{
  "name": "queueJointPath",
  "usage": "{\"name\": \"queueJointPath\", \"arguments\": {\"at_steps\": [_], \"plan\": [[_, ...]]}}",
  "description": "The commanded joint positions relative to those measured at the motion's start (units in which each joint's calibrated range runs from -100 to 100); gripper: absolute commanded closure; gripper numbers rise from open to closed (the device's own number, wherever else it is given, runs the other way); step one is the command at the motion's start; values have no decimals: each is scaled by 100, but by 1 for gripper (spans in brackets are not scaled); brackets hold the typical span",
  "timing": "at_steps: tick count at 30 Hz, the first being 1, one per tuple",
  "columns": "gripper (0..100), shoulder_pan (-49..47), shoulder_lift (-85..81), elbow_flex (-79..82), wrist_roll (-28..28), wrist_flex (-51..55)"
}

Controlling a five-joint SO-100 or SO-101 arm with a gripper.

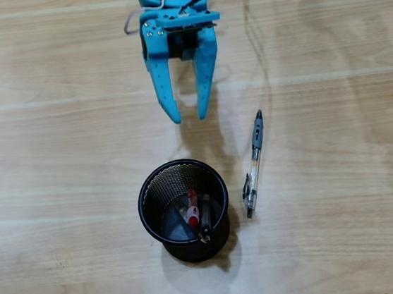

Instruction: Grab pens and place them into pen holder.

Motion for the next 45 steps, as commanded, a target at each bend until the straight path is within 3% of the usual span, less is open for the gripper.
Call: {"name": "queueJointPath", "arguments": {"at_steps": [1, 5, 11, 16, 27, 37, 45], "plan": [[89, -243, -700, -27, 29, 1084], [89, -673, -972, 1, -8, 1558], [98, -1340, -853, -45, -248, 1576], [98, -1889, -445, -108, -400, 1503], [98, -1926, 667, -941, -693, 1713], [98, -1551, 2332, -4208, -751, 5521], [98, -1368, 3877, -6017, -751, 6059]]}}
